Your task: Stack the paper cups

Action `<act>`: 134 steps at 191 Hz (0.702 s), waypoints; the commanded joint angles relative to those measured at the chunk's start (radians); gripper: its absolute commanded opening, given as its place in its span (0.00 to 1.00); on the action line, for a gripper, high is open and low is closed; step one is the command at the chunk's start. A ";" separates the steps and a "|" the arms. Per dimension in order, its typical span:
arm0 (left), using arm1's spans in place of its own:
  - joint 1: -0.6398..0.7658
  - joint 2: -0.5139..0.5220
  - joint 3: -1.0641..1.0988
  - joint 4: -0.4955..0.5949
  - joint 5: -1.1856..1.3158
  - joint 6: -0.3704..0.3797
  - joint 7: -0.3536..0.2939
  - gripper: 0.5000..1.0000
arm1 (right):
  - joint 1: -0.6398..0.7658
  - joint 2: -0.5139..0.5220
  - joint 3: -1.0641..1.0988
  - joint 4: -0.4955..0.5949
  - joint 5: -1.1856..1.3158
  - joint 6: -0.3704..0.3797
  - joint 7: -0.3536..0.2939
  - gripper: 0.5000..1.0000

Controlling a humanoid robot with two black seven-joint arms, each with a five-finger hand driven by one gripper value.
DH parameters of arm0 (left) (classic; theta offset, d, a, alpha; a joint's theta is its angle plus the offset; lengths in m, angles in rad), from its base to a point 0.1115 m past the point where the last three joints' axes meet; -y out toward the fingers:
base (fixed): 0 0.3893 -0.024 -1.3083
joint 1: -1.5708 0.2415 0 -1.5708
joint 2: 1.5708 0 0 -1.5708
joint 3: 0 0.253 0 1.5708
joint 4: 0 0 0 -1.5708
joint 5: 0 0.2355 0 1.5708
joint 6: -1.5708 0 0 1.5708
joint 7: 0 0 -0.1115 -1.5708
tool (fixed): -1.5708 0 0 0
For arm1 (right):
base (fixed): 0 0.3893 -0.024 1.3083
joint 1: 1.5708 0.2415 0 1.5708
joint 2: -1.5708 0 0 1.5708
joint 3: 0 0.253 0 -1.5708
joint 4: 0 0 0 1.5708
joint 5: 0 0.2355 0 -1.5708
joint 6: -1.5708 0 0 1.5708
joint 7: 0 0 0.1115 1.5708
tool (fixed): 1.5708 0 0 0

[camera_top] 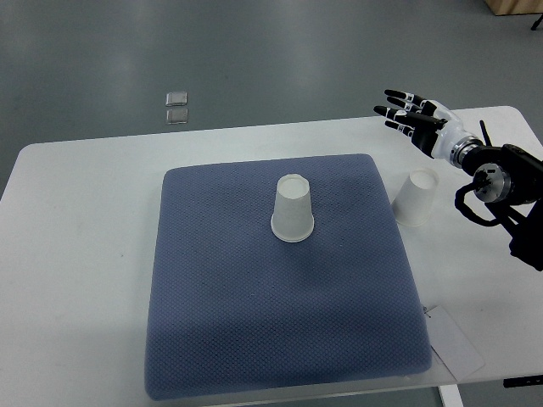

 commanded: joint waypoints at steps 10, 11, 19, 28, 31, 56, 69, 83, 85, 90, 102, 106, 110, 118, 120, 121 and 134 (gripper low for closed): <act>-0.001 0.000 -0.002 0.001 0.000 0.000 0.000 1.00 | 0.000 0.000 0.000 0.000 0.000 0.000 0.000 0.83; -0.001 0.000 -0.002 0.001 0.000 0.000 0.000 1.00 | 0.000 0.000 0.000 0.000 0.000 0.000 0.000 0.83; 0.000 0.000 -0.002 0.001 0.000 0.000 0.000 1.00 | 0.000 0.000 0.000 0.000 0.000 0.000 0.000 0.83; 0.000 0.000 -0.003 0.001 0.000 0.000 0.000 1.00 | 0.000 0.000 0.000 0.001 0.002 0.002 0.000 0.83; -0.001 0.000 -0.003 0.001 0.000 0.000 0.000 1.00 | 0.000 0.000 0.000 0.000 0.000 0.002 0.000 0.83; 0.000 0.000 0.000 0.010 0.000 0.000 0.000 1.00 | 0.000 0.000 0.000 0.000 0.000 0.002 0.002 0.83; 0.000 0.000 0.000 0.010 0.000 0.000 0.000 1.00 | 0.000 0.000 0.000 0.000 0.000 0.002 0.002 0.83; 0.000 0.000 0.000 0.010 0.000 0.000 0.000 1.00 | 0.000 0.000 0.000 0.001 0.000 0.002 0.002 0.83; 0.000 0.000 0.000 0.010 0.000 0.000 0.000 1.00 | 0.002 0.000 0.002 0.001 0.000 0.002 0.002 0.83; 0.000 0.000 0.000 0.010 0.000 0.000 0.000 1.00 | 0.003 0.000 0.000 0.003 0.002 0.002 0.002 0.83; 0.000 0.000 0.000 0.010 0.000 0.000 0.000 1.00 | 0.003 0.000 0.000 0.003 0.000 0.002 0.002 0.83; 0.000 0.000 0.000 0.010 0.000 0.000 0.000 1.00 | 0.005 0.000 0.000 0.003 0.002 0.002 0.002 0.83; 0.000 0.000 0.000 0.010 0.000 0.000 0.000 1.00 | 0.003 0.000 0.002 0.003 0.000 0.005 0.002 0.83; 0.000 0.000 0.000 0.008 0.000 0.000 0.000 1.00 | 0.005 0.000 0.002 0.003 0.002 0.005 0.005 0.83; 0.000 0.000 0.000 0.008 0.000 0.000 0.000 1.00 | 0.005 0.000 0.002 0.003 0.002 0.005 0.005 0.83; 0.000 0.000 0.000 0.008 0.000 0.000 0.000 1.00 | 0.005 0.000 0.002 0.003 0.000 0.005 0.006 0.83; 0.000 0.000 0.000 0.008 0.000 0.000 0.000 1.00 | 0.005 0.001 0.000 0.003 0.000 0.006 0.009 0.83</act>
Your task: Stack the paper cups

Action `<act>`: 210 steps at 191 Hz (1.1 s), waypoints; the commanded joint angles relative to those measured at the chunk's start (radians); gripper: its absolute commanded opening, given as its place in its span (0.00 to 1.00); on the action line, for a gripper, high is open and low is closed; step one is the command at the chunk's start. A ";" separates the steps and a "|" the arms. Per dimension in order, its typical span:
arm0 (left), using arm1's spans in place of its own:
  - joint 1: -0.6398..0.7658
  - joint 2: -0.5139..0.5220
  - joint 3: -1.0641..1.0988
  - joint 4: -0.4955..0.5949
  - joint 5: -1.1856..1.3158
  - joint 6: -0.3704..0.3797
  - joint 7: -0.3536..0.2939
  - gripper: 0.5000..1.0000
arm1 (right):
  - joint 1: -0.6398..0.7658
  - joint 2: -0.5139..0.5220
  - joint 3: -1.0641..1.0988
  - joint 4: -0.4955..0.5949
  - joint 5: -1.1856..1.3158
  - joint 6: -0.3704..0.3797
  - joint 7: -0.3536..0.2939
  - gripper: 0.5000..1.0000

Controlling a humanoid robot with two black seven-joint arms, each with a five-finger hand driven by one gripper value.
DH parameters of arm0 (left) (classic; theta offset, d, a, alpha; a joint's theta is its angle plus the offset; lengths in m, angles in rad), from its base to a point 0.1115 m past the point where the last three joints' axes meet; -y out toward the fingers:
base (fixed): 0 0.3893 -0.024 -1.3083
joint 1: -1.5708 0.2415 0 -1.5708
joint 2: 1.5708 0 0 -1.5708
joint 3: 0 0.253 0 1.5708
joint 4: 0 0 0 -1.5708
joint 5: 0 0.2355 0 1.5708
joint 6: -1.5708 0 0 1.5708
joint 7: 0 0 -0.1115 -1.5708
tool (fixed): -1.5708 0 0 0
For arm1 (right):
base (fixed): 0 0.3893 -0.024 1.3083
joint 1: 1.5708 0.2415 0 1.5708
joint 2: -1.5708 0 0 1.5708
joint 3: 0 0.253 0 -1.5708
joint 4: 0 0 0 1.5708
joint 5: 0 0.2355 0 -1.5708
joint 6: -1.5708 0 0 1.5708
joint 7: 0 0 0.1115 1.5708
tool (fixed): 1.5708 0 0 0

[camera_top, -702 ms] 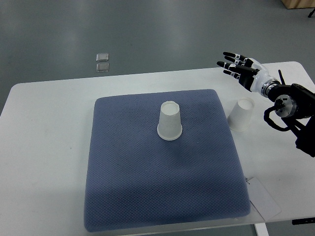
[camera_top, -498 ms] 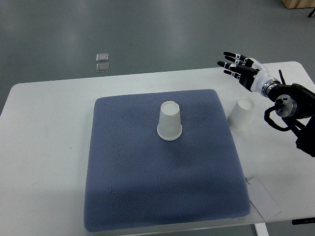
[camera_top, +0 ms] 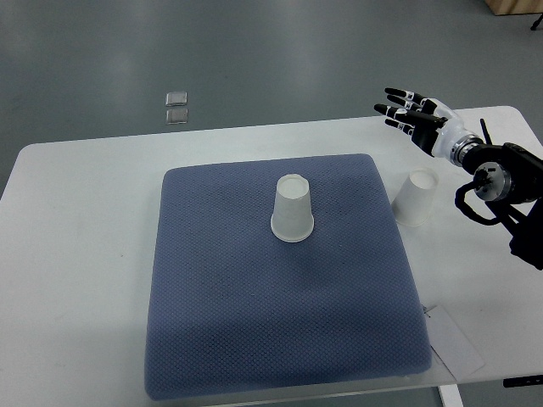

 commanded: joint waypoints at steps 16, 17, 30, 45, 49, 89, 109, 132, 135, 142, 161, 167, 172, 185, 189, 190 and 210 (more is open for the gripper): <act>0.000 0.000 0.000 0.000 0.000 0.000 0.000 1.00 | 0.000 0.002 -0.001 -0.003 -0.001 0.000 0.005 0.83; 0.000 0.000 0.000 0.000 0.000 0.000 0.000 1.00 | 0.000 0.002 -0.001 -0.003 -0.001 0.000 0.005 0.83; 0.000 0.000 0.000 0.000 0.000 0.000 0.000 1.00 | -0.001 0.003 0.001 -0.003 -0.001 -0.003 0.008 0.83; 0.000 0.000 0.000 0.000 0.000 0.000 0.000 1.00 | -0.001 0.005 0.001 -0.003 -0.001 -0.006 0.008 0.83; 0.000 0.000 0.000 0.000 0.000 0.000 0.000 1.00 | -0.001 0.005 0.001 -0.003 -0.001 -0.004 0.008 0.83; 0.000 0.000 0.000 0.000 0.000 0.000 0.000 1.00 | -0.001 0.003 -0.001 -0.003 -0.001 0.002 0.007 0.83; 0.000 0.000 0.000 0.000 0.000 0.000 0.000 1.00 | 0.000 0.000 -0.001 -0.003 -0.001 0.002 0.005 0.83; 0.000 0.000 0.000 0.000 0.000 0.000 0.000 1.00 | 0.002 0.000 0.001 -0.003 -0.001 0.005 0.005 0.83; 0.000 0.000 0.000 0.000 0.000 0.000 0.000 1.00 | 0.002 0.000 -0.001 -0.003 -0.001 0.008 0.005 0.83; 0.000 0.000 0.000 0.000 0.000 0.000 0.000 1.00 | 0.002 0.002 0.001 -0.003 -0.001 0.011 0.005 0.83; 0.000 0.000 0.000 0.000 0.000 0.000 0.000 1.00 | 0.003 0.000 -0.001 -0.003 -0.001 0.033 0.005 0.83; 0.000 0.000 0.000 0.000 0.000 0.000 0.000 1.00 | 0.003 0.000 -0.001 -0.003 -0.001 0.037 0.005 0.83; 0.000 0.000 0.000 0.000 0.000 0.000 0.000 1.00 | 0.003 0.000 -0.001 -0.003 -0.006 0.040 0.005 0.83; 0.000 0.000 0.000 0.000 0.000 0.000 0.000 1.00 | 0.005 0.002 -0.001 -0.003 -0.009 0.045 0.005 0.83; 0.000 0.000 0.000 0.000 0.000 0.000 0.000 1.00 | 0.005 0.003 -0.001 -0.003 -0.009 0.048 0.005 0.83; 0.000 0.000 0.000 0.000 0.000 0.000 0.000 1.00 | 0.005 0.003 -0.001 -0.003 -0.009 0.048 0.005 0.83; 0.000 0.000 0.000 0.000 0.000 0.000 0.000 1.00 | 0.006 0.011 -0.001 -0.003 -0.009 0.076 0.007 0.83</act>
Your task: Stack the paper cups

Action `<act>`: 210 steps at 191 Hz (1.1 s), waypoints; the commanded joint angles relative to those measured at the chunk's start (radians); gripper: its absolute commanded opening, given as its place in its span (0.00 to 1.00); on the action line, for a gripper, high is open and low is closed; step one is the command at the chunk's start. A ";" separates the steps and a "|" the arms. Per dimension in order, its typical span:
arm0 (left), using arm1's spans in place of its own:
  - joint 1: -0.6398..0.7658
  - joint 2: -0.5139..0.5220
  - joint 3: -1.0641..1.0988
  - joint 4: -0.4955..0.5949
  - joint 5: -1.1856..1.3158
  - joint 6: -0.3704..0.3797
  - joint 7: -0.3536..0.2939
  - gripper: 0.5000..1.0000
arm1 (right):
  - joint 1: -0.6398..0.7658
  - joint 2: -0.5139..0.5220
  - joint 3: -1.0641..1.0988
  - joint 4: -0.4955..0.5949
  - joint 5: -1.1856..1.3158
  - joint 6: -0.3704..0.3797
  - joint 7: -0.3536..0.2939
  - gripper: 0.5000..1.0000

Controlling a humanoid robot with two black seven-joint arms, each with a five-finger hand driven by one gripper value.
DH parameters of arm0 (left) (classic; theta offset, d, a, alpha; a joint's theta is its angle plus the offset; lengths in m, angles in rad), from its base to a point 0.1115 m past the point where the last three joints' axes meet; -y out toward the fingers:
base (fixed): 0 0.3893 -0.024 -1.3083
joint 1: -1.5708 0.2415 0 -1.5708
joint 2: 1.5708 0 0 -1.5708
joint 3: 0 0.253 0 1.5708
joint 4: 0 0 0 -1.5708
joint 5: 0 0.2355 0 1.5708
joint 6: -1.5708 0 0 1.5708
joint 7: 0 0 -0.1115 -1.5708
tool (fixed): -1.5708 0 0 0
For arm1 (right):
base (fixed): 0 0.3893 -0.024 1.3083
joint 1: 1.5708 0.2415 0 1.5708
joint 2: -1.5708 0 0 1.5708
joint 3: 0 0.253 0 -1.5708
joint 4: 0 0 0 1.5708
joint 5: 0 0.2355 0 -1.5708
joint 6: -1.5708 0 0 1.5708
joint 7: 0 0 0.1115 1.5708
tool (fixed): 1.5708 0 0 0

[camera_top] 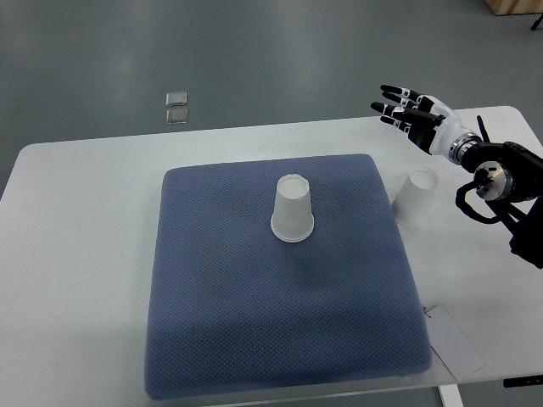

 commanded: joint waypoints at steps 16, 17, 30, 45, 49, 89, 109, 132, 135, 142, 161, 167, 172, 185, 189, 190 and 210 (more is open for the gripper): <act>0.000 0.000 0.000 0.000 0.000 0.000 0.000 1.00 | 0.014 0.014 0.000 0.008 0.003 0.026 0.002 0.83; 0.000 0.000 0.000 0.000 0.000 0.000 0.000 1.00 | 0.014 0.015 0.000 0.008 0.003 0.026 0.002 0.83; 0.000 0.000 0.000 0.000 0.000 0.000 0.000 1.00 | 0.015 0.014 0.000 0.009 0.001 0.025 0.008 0.82; 0.000 0.000 0.000 0.000 0.000 0.000 0.000 1.00 | 0.018 0.015 0.000 0.015 0.003 0.026 0.021 0.82; 0.000 0.000 0.000 0.000 0.000 0.000 0.000 1.00 | 0.020 0.015 0.000 0.018 0.003 0.028 0.024 0.83; 0.000 0.000 0.000 0.000 0.000 0.000 0.000 1.00 | 0.020 0.011 -0.003 0.051 -0.010 0.086 0.029 0.83; 0.000 0.000 0.000 0.000 0.000 0.000 0.000 1.00 | 0.023 0.002 -0.008 0.054 -0.014 0.094 0.032 0.81; 0.000 0.000 0.000 0.000 0.000 0.000 0.000 1.00 | 0.037 -0.024 -0.023 0.055 -0.102 0.112 0.034 0.81; 0.000 0.000 0.000 0.000 0.000 0.000 0.000 1.00 | 0.037 -0.038 -0.023 0.055 -0.131 0.126 0.035 0.81; 0.000 0.000 0.000 0.000 0.000 0.000 0.000 1.00 | 0.037 -0.060 -0.023 0.055 -0.180 0.147 0.038 0.81; 0.000 0.000 0.000 0.000 0.000 0.000 0.000 1.00 | 0.040 -0.129 -0.024 0.055 -0.350 0.218 0.066 0.81; 0.000 0.000 0.000 0.000 0.000 0.000 0.000 1.00 | 0.041 -0.152 -0.024 0.055 -0.408 0.236 0.078 0.81; 0.000 0.000 0.000 0.000 0.000 0.000 0.000 1.00 | 0.043 -0.164 -0.024 0.055 -0.444 0.247 0.087 0.81; 0.000 0.000 0.000 0.000 0.000 0.000 0.000 1.00 | 0.044 -0.193 -0.024 0.057 -0.546 0.267 0.120 0.81; 0.000 0.000 0.000 0.000 0.000 0.000 0.000 1.00 | 0.044 -0.196 -0.026 0.060 -0.571 0.267 0.126 0.81; 0.000 0.000 0.000 0.000 0.000 0.000 0.000 1.00 | 0.044 -0.196 -0.026 0.060 -0.571 0.267 0.126 0.81; 0.000 0.000 0.000 0.000 0.000 0.000 0.000 1.00 | 0.055 -0.242 -0.069 0.110 -0.674 0.267 0.136 0.81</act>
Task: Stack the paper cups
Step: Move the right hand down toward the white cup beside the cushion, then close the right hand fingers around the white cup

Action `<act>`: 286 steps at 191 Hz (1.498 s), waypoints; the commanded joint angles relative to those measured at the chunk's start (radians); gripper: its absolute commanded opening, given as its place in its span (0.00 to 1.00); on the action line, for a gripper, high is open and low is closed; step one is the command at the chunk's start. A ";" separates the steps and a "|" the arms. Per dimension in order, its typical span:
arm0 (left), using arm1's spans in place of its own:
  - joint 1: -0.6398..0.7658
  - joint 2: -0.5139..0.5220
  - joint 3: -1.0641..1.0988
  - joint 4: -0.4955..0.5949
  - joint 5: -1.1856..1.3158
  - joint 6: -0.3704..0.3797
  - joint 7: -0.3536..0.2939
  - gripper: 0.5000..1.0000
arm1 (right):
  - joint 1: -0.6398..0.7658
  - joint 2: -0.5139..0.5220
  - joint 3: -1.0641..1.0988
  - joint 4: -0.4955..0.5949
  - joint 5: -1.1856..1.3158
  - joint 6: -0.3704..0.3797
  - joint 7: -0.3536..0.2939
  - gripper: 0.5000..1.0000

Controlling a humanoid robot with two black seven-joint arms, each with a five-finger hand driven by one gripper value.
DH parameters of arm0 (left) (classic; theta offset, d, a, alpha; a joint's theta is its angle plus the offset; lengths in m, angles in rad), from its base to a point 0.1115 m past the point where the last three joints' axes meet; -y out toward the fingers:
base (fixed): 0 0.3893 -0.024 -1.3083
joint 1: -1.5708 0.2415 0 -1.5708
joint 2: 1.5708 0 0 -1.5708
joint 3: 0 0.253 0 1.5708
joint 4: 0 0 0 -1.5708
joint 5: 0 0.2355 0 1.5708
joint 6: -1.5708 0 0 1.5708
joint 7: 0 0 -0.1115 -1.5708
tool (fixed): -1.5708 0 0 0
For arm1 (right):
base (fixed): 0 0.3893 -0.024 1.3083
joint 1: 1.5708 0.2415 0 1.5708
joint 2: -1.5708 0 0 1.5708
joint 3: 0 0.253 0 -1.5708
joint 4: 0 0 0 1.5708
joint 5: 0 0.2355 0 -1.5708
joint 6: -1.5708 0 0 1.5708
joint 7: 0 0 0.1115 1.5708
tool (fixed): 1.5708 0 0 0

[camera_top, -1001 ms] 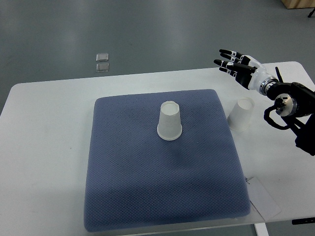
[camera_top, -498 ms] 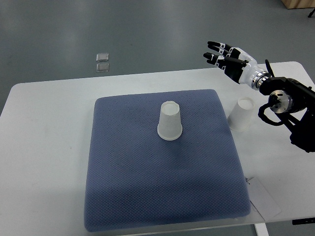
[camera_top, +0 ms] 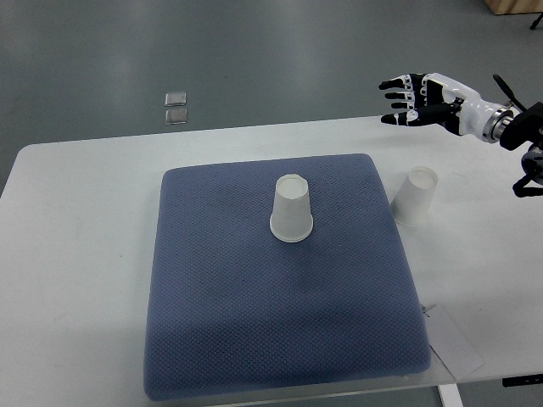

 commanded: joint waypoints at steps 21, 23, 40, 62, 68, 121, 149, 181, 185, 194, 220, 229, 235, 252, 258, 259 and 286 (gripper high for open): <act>0.000 0.000 0.000 0.000 0.000 0.000 0.000 1.00 | 0.042 -0.123 -0.144 0.117 -0.162 -0.009 0.055 0.81; 0.000 0.000 0.000 0.000 0.000 0.000 0.000 1.00 | 0.047 -0.129 -0.155 0.122 -0.166 -0.010 0.058 0.81; 0.000 0.000 0.000 0.000 0.000 0.000 0.000 1.00 | 0.083 -0.156 -0.242 0.160 -0.211 -0.041 0.076 0.81; 0.000 0.000 0.000 0.000 0.000 0.000 0.000 1.00 | 0.099 -0.189 -0.313 0.180 -0.305 -0.087 0.087 0.80; 0.000 0.000 0.000 0.000 0.000 0.000 0.000 1.00 | 0.100 -0.193 -0.325 0.182 -0.332 -0.096 0.096 0.80; 0.000 0.000 0.000 0.000 0.000 0.000 0.000 1.00 | 0.097 -0.193 -0.443 0.182 -0.441 -0.199 0.113 0.80; 0.000 0.000 0.000 0.000 0.000 0.000 0.000 1.00 | 0.100 -0.193 -0.506 0.179 -0.441 -0.240 0.113 0.80; 0.000 0.000 0.000 0.000 0.000 0.000 0.000 1.00 | 0.100 -0.189 -0.517 0.175 -0.456 -0.259 0.111 0.80; 0.000 0.000 0.000 0.000 0.000 0.000 0.000 1.00 | 0.100 -0.189 -0.517 0.174 -0.459 -0.260 0.110 0.80; 0.000 0.000 0.000 0.000 0.000 0.000 0.000 1.00 | 0.099 -0.184 -0.517 0.172 -0.467 -0.265 0.110 0.80; 0.000 0.000 0.000 0.000 0.000 0.000 0.000 1.00 | 0.099 -0.179 -0.521 0.168 -0.469 -0.282 0.101 0.80; 0.000 0.000 0.000 0.000 0.000 0.000 0.000 1.00 | 0.099 -0.176 -0.529 0.168 -0.469 -0.289 0.101 0.80; 0.000 0.000 0.000 0.000 0.000 0.000 0.000 1.00 | 0.099 -0.175 -0.535 0.166 -0.470 -0.297 0.101 0.80; 0.000 0.000 0.000 0.000 0.000 0.000 0.000 1.00 | 0.100 -0.166 -0.552 0.154 -0.476 -0.312 0.101 0.81; 0.000 0.000 0.000 0.000 0.000 0.000 0.000 1.00 | 0.100 -0.159 -0.558 0.148 -0.478 -0.314 0.101 0.81; 0.000 0.000 0.000 0.000 0.000 0.000 0.000 1.00 | 0.100 -0.159 -0.558 0.148 -0.478 -0.314 0.101 0.81; 0.000 0.000 0.000 0.000 0.000 0.000 0.000 1.00 | 0.100 -0.147 -0.567 0.136 -0.501 -0.315 0.101 0.81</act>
